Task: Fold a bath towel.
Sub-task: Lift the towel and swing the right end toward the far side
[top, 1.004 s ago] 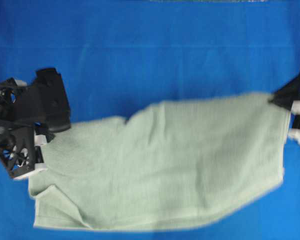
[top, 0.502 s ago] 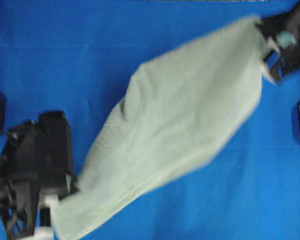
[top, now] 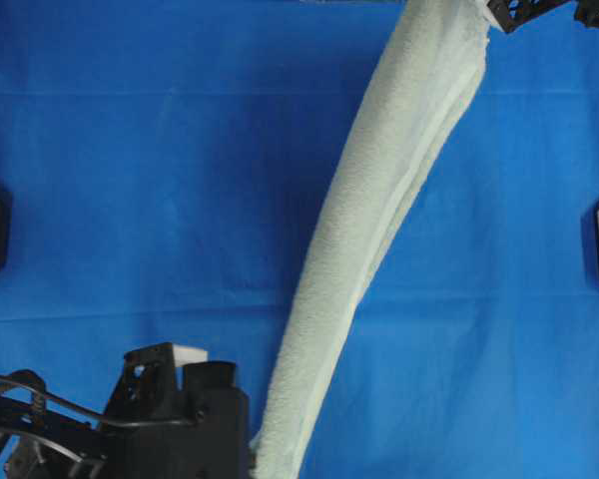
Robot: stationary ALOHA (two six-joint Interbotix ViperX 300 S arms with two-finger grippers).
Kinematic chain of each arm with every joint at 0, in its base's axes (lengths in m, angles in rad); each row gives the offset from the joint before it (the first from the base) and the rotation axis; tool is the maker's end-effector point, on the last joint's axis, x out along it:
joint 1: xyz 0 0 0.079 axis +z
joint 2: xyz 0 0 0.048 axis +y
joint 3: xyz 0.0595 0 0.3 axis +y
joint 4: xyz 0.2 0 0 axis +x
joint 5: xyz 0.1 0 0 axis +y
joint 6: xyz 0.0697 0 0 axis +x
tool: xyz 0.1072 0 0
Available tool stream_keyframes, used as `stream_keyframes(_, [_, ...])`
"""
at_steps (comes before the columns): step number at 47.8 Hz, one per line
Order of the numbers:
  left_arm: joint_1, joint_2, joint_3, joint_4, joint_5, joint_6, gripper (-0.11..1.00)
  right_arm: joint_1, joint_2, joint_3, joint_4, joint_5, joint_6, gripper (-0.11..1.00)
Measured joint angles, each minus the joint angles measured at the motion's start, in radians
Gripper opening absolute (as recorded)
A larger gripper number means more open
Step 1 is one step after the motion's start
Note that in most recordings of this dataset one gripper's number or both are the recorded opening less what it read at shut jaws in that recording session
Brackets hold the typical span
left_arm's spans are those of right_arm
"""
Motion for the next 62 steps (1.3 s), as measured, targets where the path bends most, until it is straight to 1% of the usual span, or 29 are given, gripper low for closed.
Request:
stream_keyframes(4, [-0.002, 0.015, -0.018, 0.005, 0.0, 0.0, 0.09, 0.023, -0.041, 0.015, 0.002, 0.032, 0.0, 0.08])
stream_keyframes(10, [0.0, 0.049, -0.064, 0.011, 0.0, 0.014, 0.08, 0.106, -0.156, 0.054, 0.003, 0.129, 0.002, 0.08])
stream_keyframes(16, [0.0, 0.091, -0.129, 0.012, 0.0, 0.057, 0.08, 0.282, -0.307, 0.071, 0.008, 0.333, 0.002, 0.08])
stream_keyframes(21, [0.0, 0.12, -0.178, 0.012, 0.005, 0.095, 0.08, 0.428, -0.38, 0.069, 0.012, 0.505, 0.009, 0.08])
stream_keyframes(22, [0.0, 0.124, -0.187, 0.014, 0.009, 0.098, 0.08, 0.468, -0.388, 0.069, 0.012, 0.558, 0.014, 0.08])
stream_keyframes(25, [0.0, 0.133, -0.204, 0.012, 0.026, 0.106, 0.08, 0.552, -0.396, 0.069, 0.012, 0.663, 0.02, 0.08])
stream_keyframes(27, [0.0, 0.137, -0.206, 0.014, 0.038, 0.106, 0.08, 0.591, -0.393, 0.069, 0.009, 0.726, 0.032, 0.08])
stream_keyframes(31, [0.0, 0.135, -0.202, 0.014, 0.061, 0.104, 0.08, 0.621, -0.367, 0.069, 0.005, 0.831, 0.064, 0.08])
stream_keyframes(33, [0.0, 0.133, -0.193, 0.014, 0.074, 0.104, 0.08, 0.621, -0.347, 0.069, 0.003, 0.853, 0.074, 0.08])
stream_keyframes(36, [0.0, 0.126, -0.156, 0.014, 0.097, 0.098, 0.08, 0.612, -0.31, 0.069, 0.002, 0.857, 0.077, 0.08])
stream_keyframes(38, [0.0, 0.11, -0.115, 0.014, 0.107, 0.091, 0.08, 0.595, -0.278, 0.069, 0.002, 0.844, 0.078, 0.08])
stream_keyframes(40, [0.0, 0.092, -0.069, 0.014, 0.112, 0.074, 0.08, 0.568, -0.245, 0.071, 0.002, 0.816, 0.078, 0.08])
stream_keyframes(42, [0.0, 0.069, -0.021, 0.014, 0.112, 0.054, 0.08, 0.522, -0.206, 0.074, 0.002, 0.772, 0.077, 0.08])
stream_keyframes(47, [0.002, -0.015, 0.143, 0.014, 0.101, -0.029, 0.08, 0.373, -0.109, 0.086, 0.005, 0.584, 0.077, 0.08])
stream_keyframes(51, [0.002, -0.103, 0.302, 0.014, 0.074, -0.143, 0.08, 0.244, -0.032, 0.089, 0.012, 0.388, 0.077, 0.08])
stream_keyframes(53, [0.002, -0.141, 0.37, 0.014, 0.058, -0.181, 0.08, 0.189, 0.011, 0.089, 0.015, 0.301, 0.077, 0.08])
stream_keyframes(55, [0.002, -0.186, 0.448, 0.014, 0.038, -0.236, 0.08, 0.126, 0.064, 0.086, 0.017, 0.179, 0.077, 0.08])
stream_keyframes(58, [0.002, -0.245, 0.548, 0.014, 0.014, -0.301, 0.08, 0.052, 0.137, 0.077, 0.018, 0.049, 0.075, 0.08])
stream_keyframes(60, [0.002, -0.291, 0.637, 0.014, -0.018, -0.367, 0.08, 0.009, 0.192, 0.064, 0.02, -0.026, 0.074, 0.08])
stream_keyframes(62, [0.003, -0.331, 0.721, 0.012, -0.048, -0.408, 0.08, -0.023, 0.242, 0.048, 0.02, -0.087, 0.074, 0.08])
